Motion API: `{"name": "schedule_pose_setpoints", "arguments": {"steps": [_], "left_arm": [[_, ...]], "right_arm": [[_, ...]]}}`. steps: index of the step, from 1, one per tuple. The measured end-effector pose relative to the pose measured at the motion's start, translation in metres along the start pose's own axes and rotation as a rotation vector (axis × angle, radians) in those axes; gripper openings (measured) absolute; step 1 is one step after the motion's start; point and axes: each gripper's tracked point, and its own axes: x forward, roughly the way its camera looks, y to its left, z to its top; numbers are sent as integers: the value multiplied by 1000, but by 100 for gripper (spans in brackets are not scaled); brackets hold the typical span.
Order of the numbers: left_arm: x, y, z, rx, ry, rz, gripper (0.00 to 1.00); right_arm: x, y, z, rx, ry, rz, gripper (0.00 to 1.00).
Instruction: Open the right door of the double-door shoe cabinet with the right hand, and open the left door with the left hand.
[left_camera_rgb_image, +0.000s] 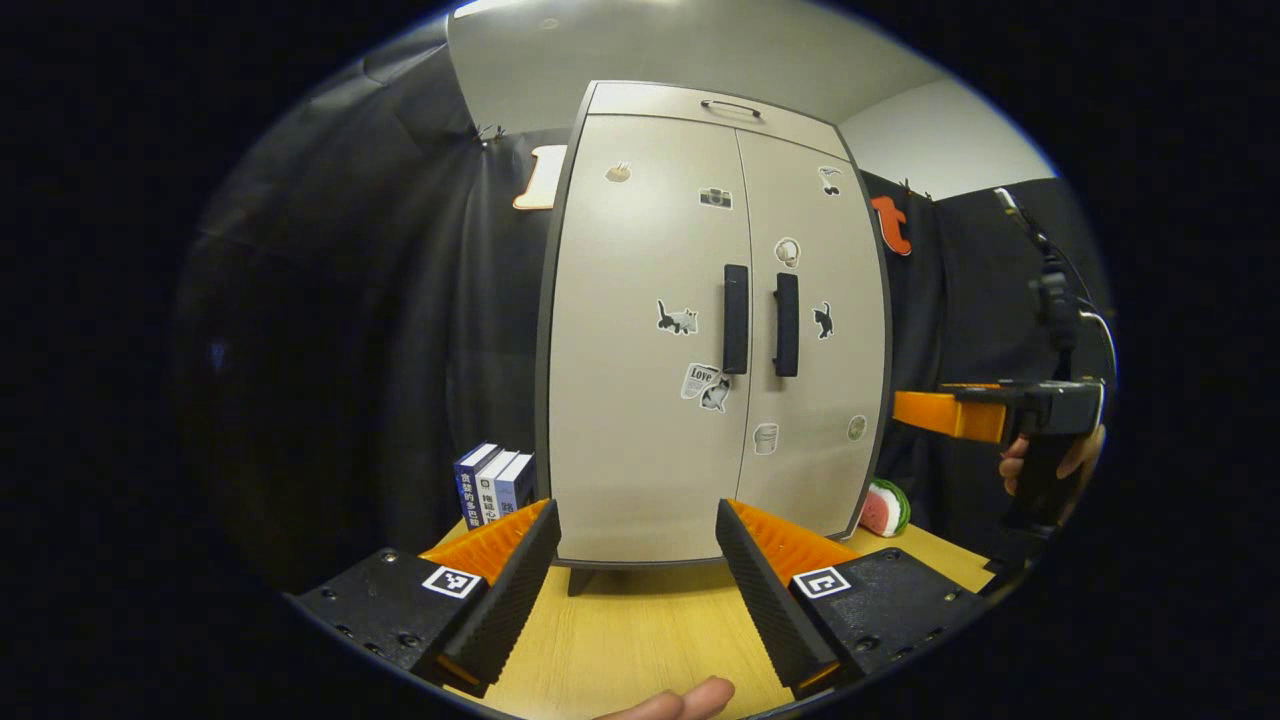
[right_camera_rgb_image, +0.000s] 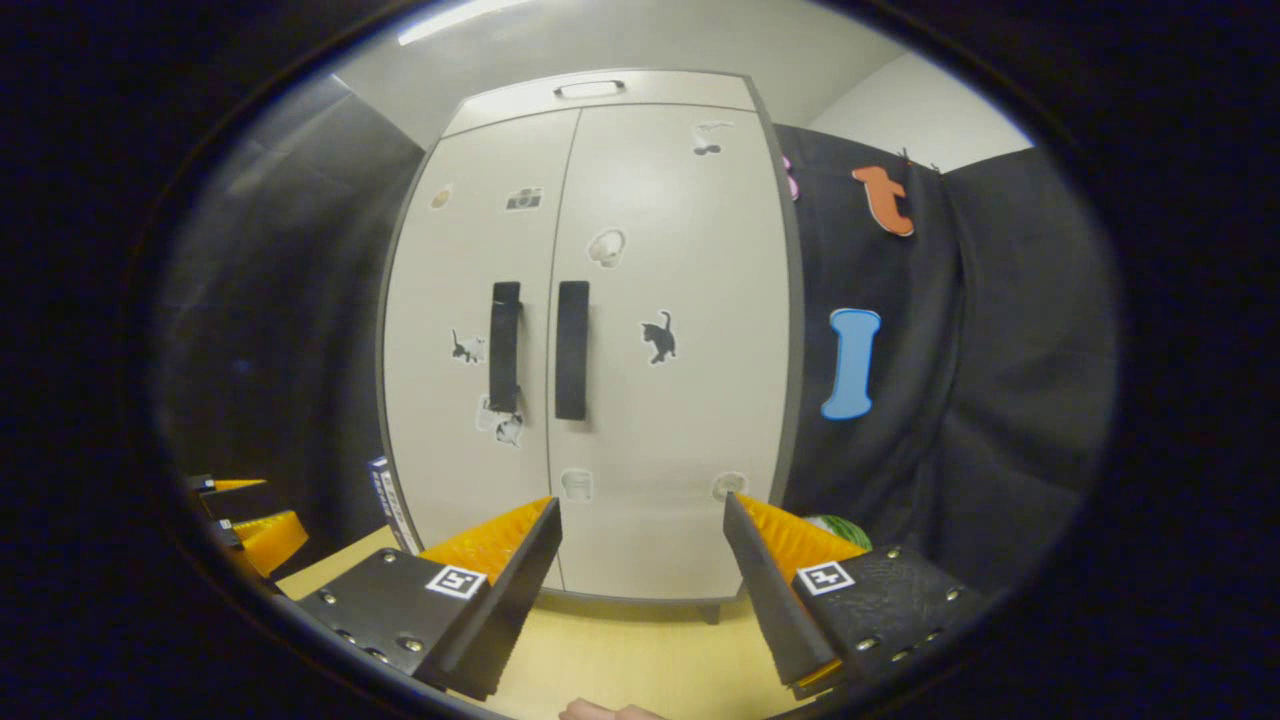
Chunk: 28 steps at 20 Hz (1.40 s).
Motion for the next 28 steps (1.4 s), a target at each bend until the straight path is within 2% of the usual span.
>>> {"name": "schedule_pose_setpoints", "arguments": {"steps": [4,8,10,14,15,17,20,22,24,26,27,28], "left_arm": [[-9,10,0,16,-8,-3,98],[-17,32,3,31,-26,48,98],[-21,37,1,15,-21,51,98],[-28,47,-2,22,-10,73,98],[-30,49,-2,22,-9,76,98],[-33,48,-2,23,-11,71,98],[-39,51,0,49,-17,80,98],[-41,49,2,54,-26,74,98],[-42,49,3,52,-36,63,97],[-43,51,1,53,-35,68,97],[-44,52,0,54,-31,71,98],[-44,54,-2,53,-28,73,98]], "right_arm": [[38,18,19,-23,-25,12,97],[74,26,37,-12,-36,0,96],[89,38,46,-27,-41,24,96],[111,40,61,-99,-64,-41,95],[114,42,63,-96,-59,-47,92],[119,48,71,-57,-71,-32,93],[130,41,81,-55,-90,-68,90],[138,35,81,-37,-79,-92,92],[146,39,79,18,-72,-71,92],[153,49,77,63,-75,-26,77],[154,53,79,64,-80,-19,58],[156,52,80,60,-85,-40,49]]}}
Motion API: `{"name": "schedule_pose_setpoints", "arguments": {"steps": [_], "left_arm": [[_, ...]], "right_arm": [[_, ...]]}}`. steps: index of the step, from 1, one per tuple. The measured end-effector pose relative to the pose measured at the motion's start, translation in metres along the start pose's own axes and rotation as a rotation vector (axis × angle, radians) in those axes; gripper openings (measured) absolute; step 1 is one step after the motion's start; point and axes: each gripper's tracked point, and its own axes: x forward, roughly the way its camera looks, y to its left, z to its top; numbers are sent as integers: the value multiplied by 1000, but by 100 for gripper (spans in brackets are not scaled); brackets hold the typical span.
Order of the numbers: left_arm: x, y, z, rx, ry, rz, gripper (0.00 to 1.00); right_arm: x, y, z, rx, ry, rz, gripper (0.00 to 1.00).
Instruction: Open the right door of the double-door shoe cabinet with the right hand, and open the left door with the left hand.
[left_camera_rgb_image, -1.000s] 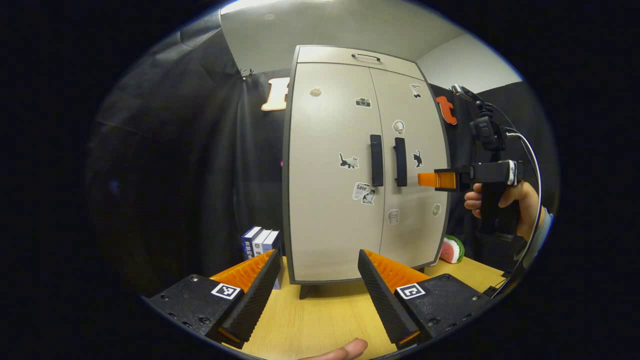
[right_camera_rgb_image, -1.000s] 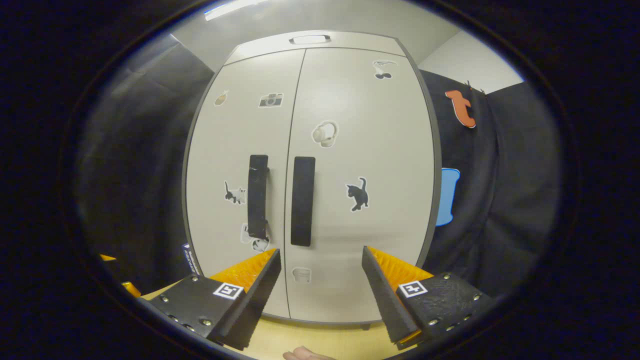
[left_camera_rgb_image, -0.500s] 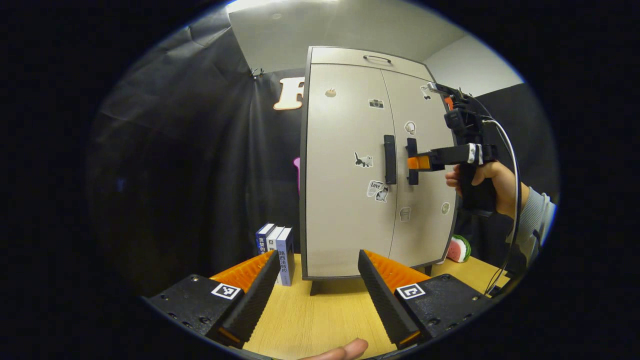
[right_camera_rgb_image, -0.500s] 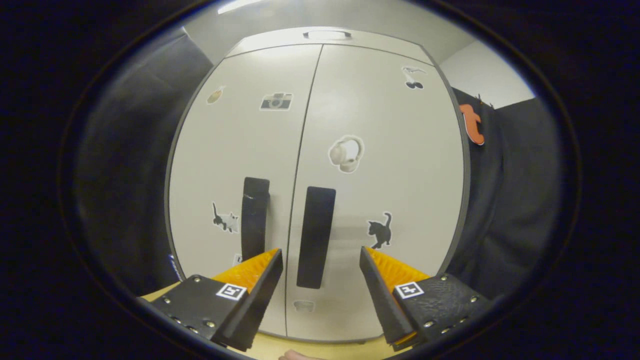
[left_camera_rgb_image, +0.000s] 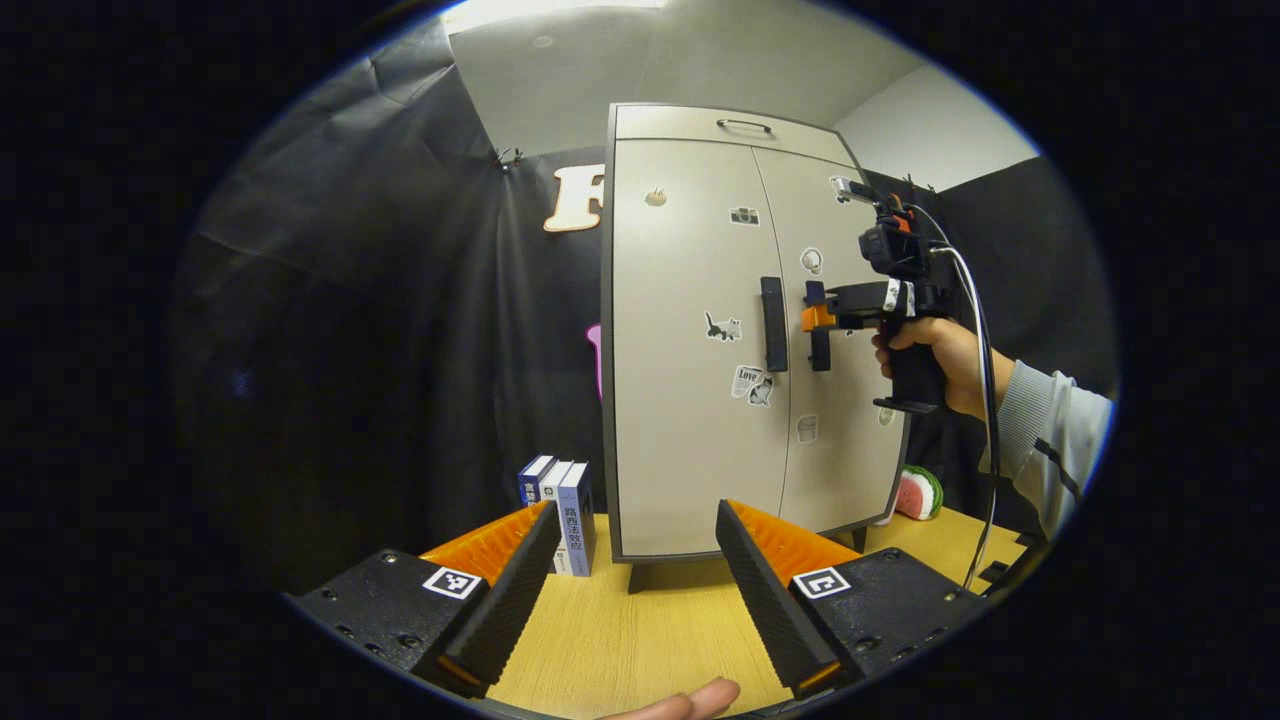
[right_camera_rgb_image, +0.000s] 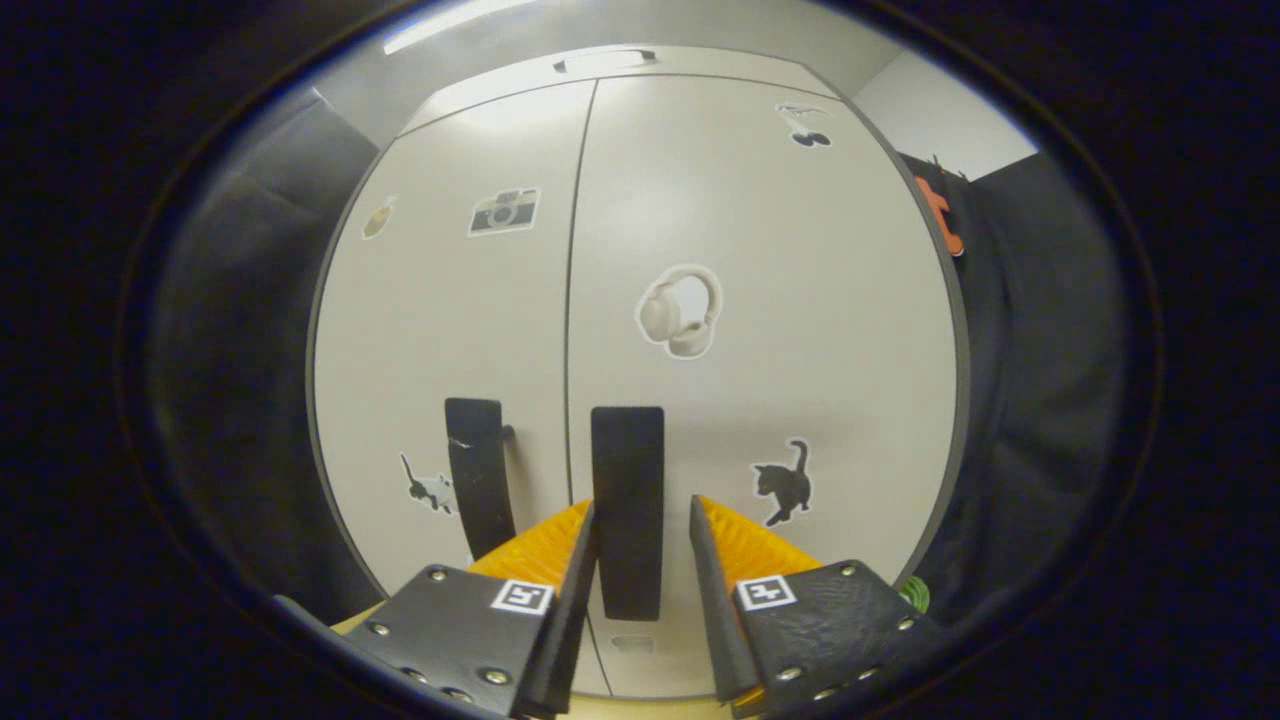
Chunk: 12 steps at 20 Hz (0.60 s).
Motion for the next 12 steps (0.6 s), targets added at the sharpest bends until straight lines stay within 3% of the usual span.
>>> {"name": "schedule_pose_setpoints", "arguments": {"steps": [1,5,7,10,11,12], "left_arm": [[0,3,-2,0,1,8,97],[0,20,-7,4,8,61,97],[-1,28,-10,1,17,85,98],[-4,34,-9,-22,18,97,98],[-5,35,-8,-25,19,97,98],[-7,36,-8,-25,20,102,98]], "right_arm": [[1,0,2,9,-11,-15,42],[10,4,-2,16,9,-33,39],[8,4,-1,-27,6,-24,28],[10,3,-4,-32,17,4,29],[7,4,-3,-16,20,7,16],[8,4,-4,-21,26,10,16]]}}
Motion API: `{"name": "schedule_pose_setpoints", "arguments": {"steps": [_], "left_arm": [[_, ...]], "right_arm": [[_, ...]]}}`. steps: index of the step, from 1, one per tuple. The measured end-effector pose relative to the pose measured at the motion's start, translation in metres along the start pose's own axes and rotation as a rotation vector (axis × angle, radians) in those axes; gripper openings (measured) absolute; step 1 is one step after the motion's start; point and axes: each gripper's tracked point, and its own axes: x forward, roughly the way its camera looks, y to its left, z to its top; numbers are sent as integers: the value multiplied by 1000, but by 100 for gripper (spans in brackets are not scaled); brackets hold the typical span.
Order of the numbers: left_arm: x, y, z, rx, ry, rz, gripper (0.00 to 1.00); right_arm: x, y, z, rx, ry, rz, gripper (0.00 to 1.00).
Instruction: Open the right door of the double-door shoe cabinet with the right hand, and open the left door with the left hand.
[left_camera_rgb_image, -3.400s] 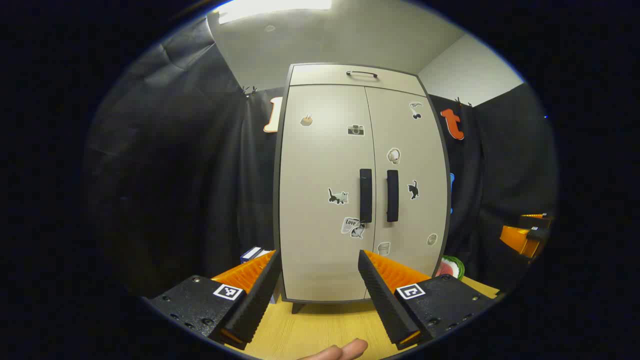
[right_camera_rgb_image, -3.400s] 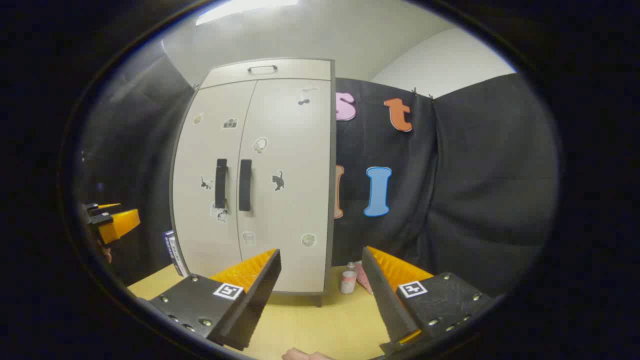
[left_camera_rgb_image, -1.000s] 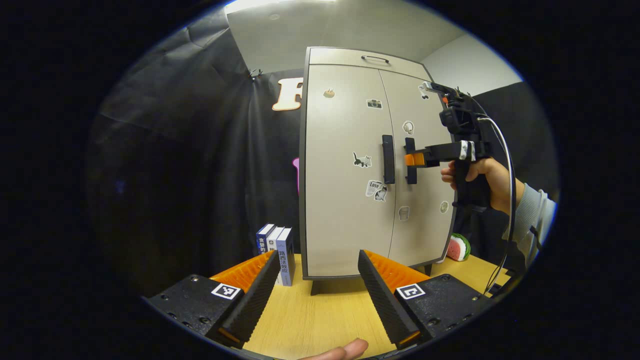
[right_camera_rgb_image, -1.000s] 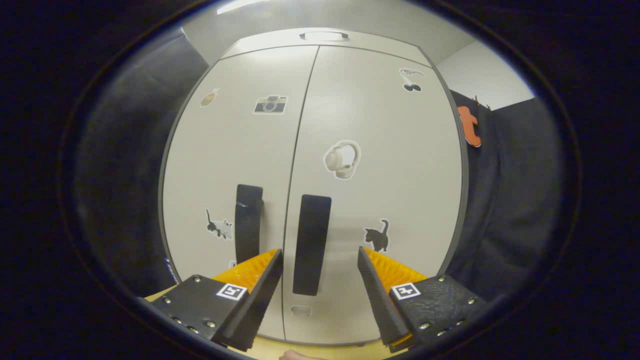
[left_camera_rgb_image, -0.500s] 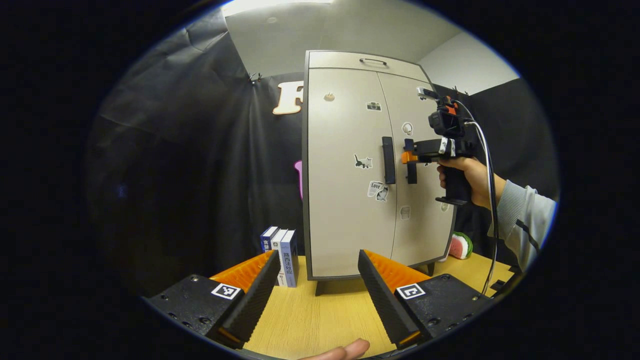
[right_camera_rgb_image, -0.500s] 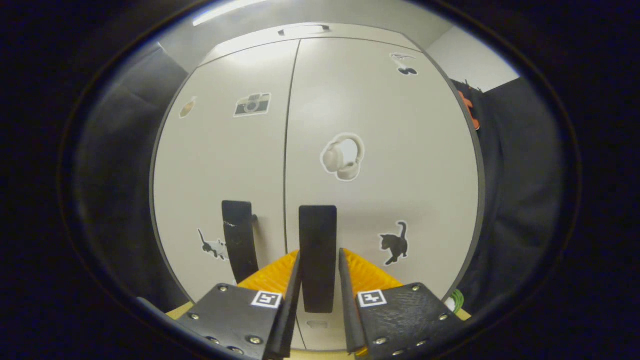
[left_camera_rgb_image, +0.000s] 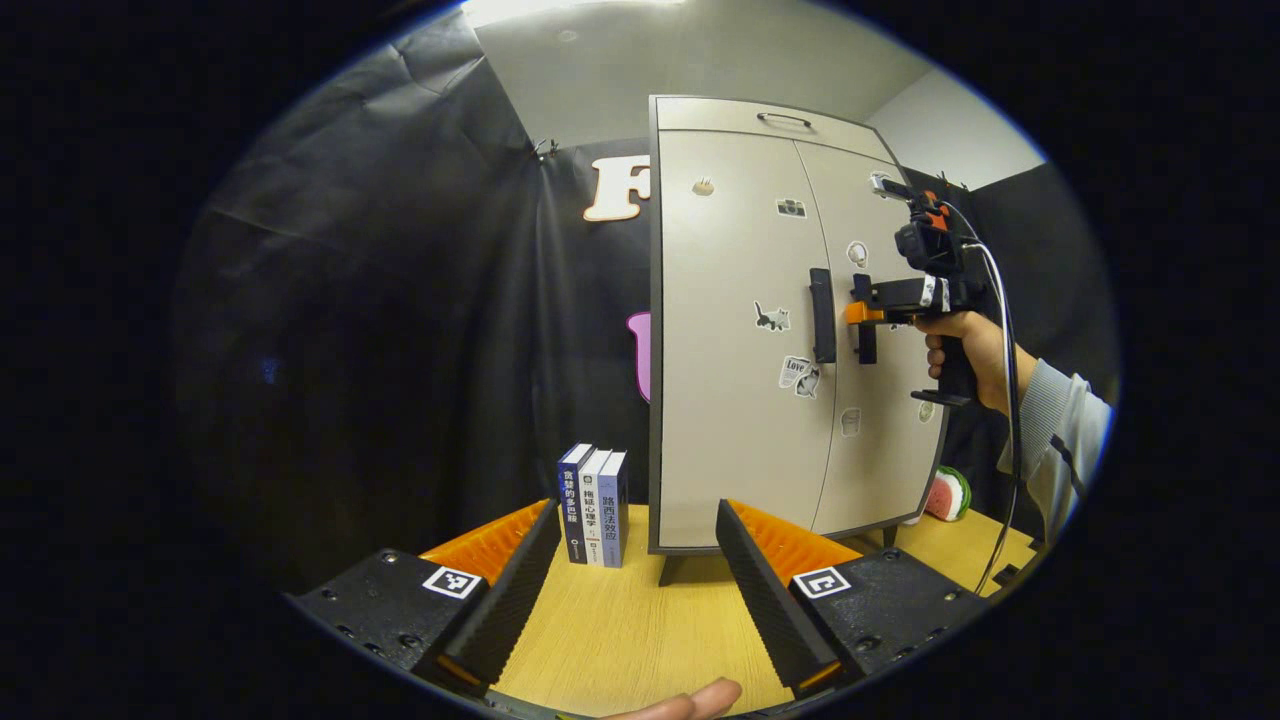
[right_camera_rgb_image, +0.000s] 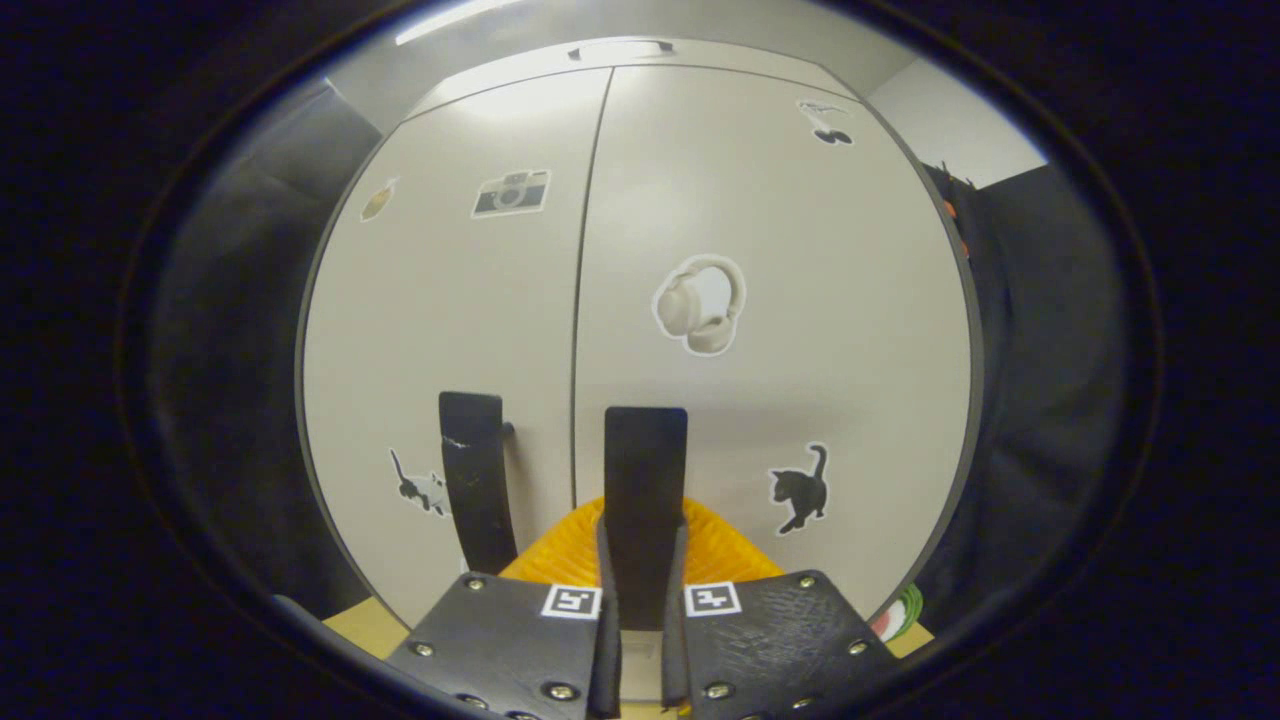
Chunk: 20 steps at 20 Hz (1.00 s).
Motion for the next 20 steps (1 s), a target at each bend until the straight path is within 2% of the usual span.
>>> {"name": "schedule_pose_setpoints", "arguments": {"steps": [3,11,15,20], "left_arm": [[-6,5,1,10,0,17,98],[-17,0,16,20,-17,62,98],[-24,-19,28,33,-43,47,97],[-31,-35,50,18,-81,75,97]], "right_arm": [[-2,0,-1,15,9,12,16],[-32,-5,0,23,17,110,16],[-50,-9,0,33,40,160,17],[-69,-17,-1,25,89,175,16]]}}
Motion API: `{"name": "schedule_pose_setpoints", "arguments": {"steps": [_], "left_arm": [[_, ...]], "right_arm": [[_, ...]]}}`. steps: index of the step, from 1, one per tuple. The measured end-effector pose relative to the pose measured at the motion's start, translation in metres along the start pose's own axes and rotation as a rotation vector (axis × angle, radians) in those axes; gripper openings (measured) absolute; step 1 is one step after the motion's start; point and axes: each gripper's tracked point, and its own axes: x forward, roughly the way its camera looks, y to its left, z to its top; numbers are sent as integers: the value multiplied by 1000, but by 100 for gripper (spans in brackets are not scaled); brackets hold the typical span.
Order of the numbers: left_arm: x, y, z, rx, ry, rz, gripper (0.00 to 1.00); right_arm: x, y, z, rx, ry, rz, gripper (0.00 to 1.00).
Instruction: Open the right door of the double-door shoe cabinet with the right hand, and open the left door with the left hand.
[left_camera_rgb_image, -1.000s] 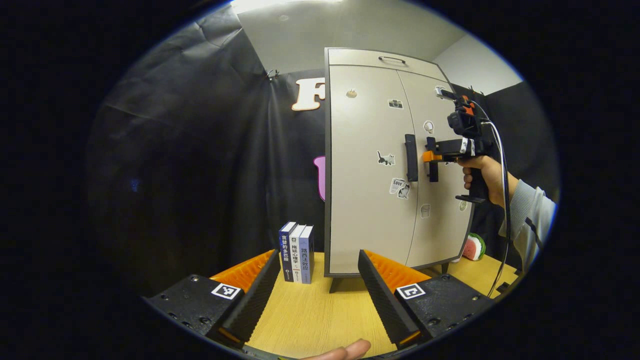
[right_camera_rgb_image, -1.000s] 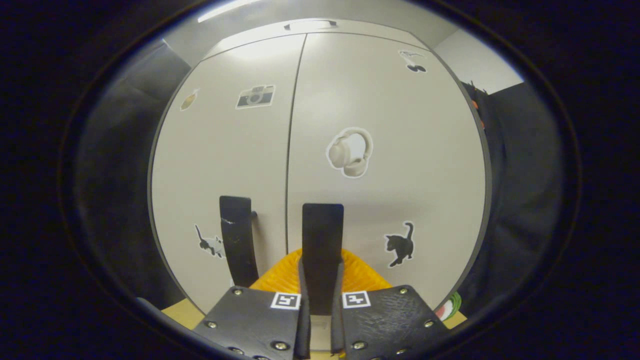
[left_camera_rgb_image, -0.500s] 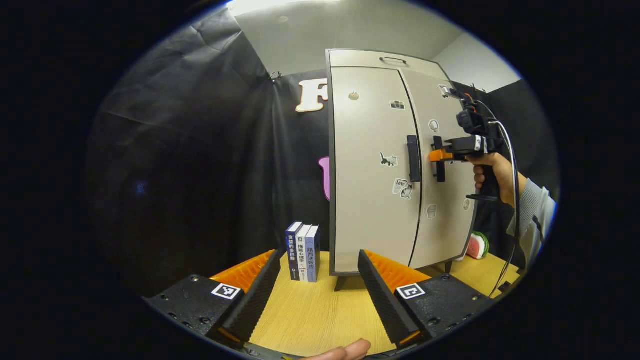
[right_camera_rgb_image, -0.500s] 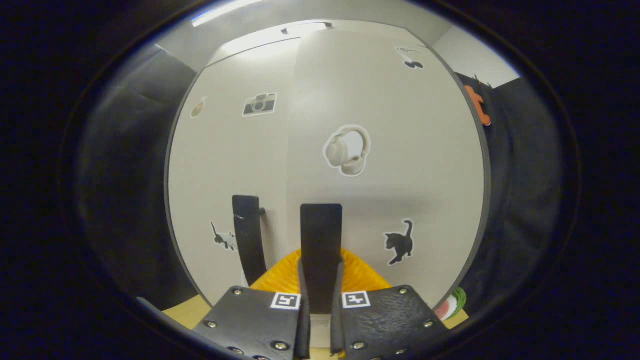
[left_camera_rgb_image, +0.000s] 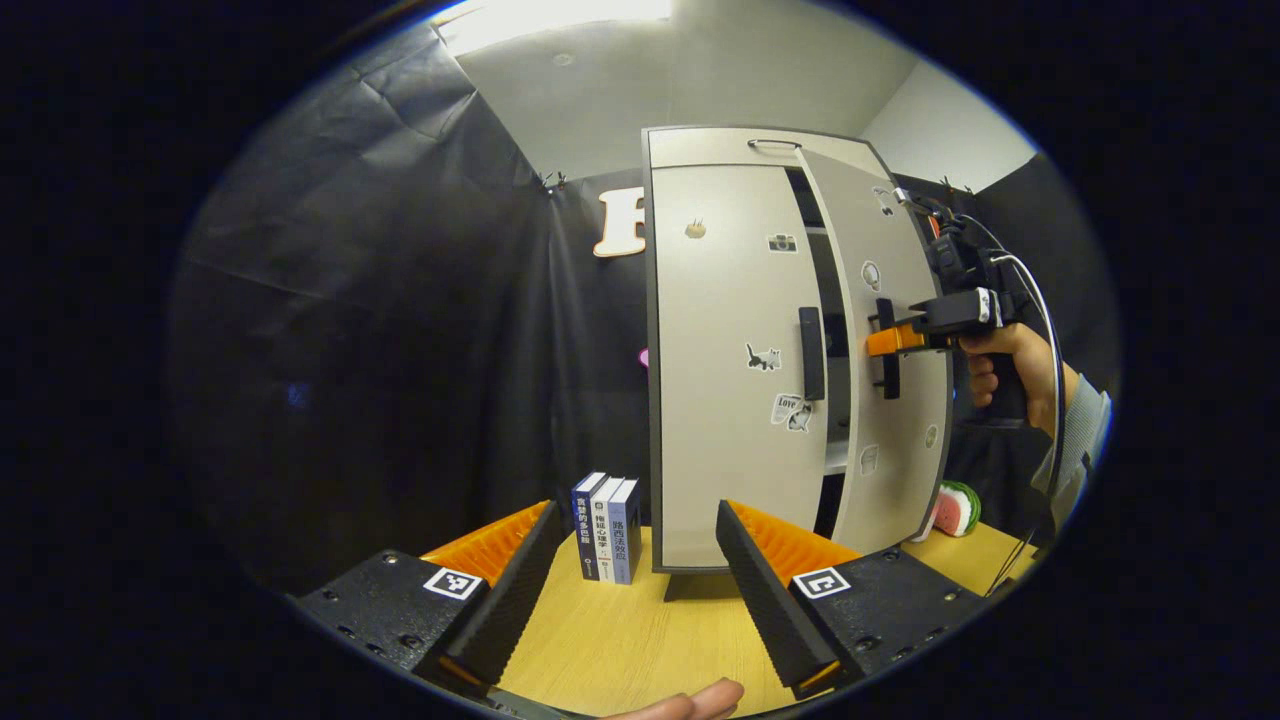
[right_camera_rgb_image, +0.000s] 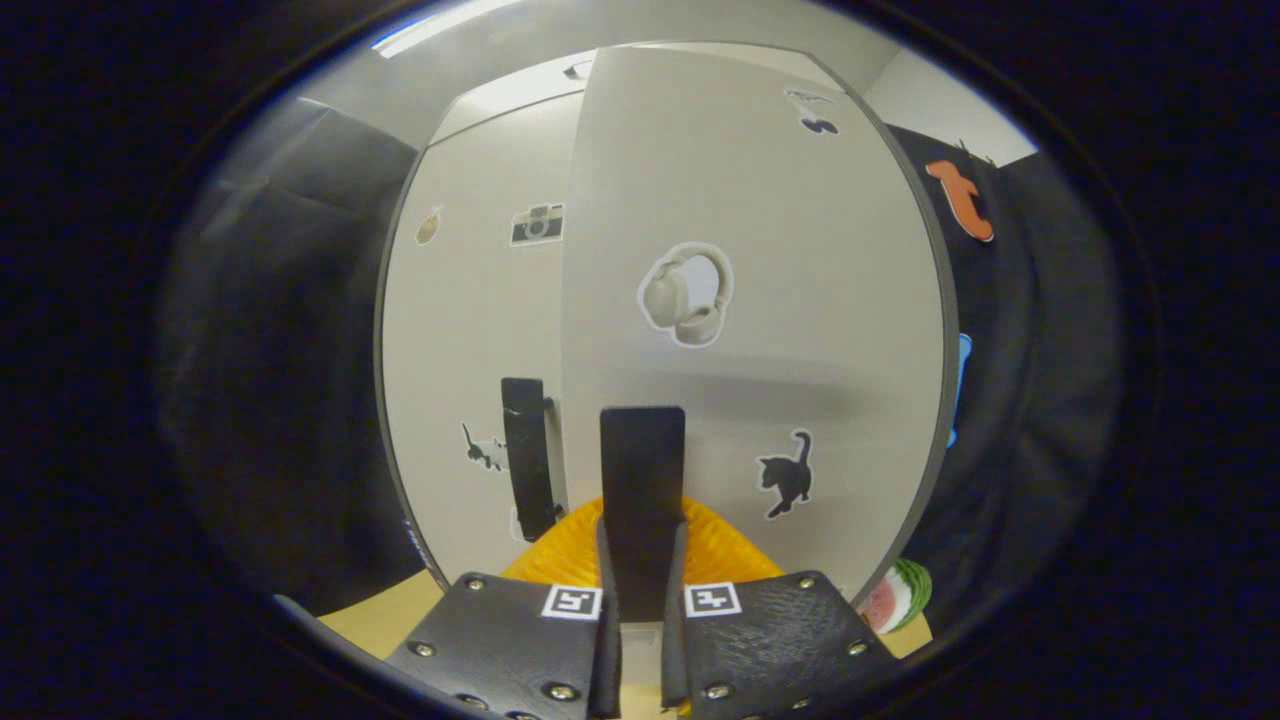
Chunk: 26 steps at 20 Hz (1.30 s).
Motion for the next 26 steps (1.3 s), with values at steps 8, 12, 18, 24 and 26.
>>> {"name": "schedule_pose_setpoints", "arguments": {"steps": [8,12,18,24,26], "left_arm": [[-2,-40,4,0,12,-40,97],[-4,-53,11,-14,-8,-73,97],[-5,-65,4,-14,1,-113,95],[-2,-67,-4,-22,5,-140,97],[0,-68,-10,-7,17,-148,97]], "right_arm": [[-22,-7,0,-9,25,47,16],[-41,-16,0,-9,42,85,16],[-61,-34,0,-24,36,82,16],[-72,-46,1,-28,22,66,15],[-73,-48,2,-21,18,65,15]]}}
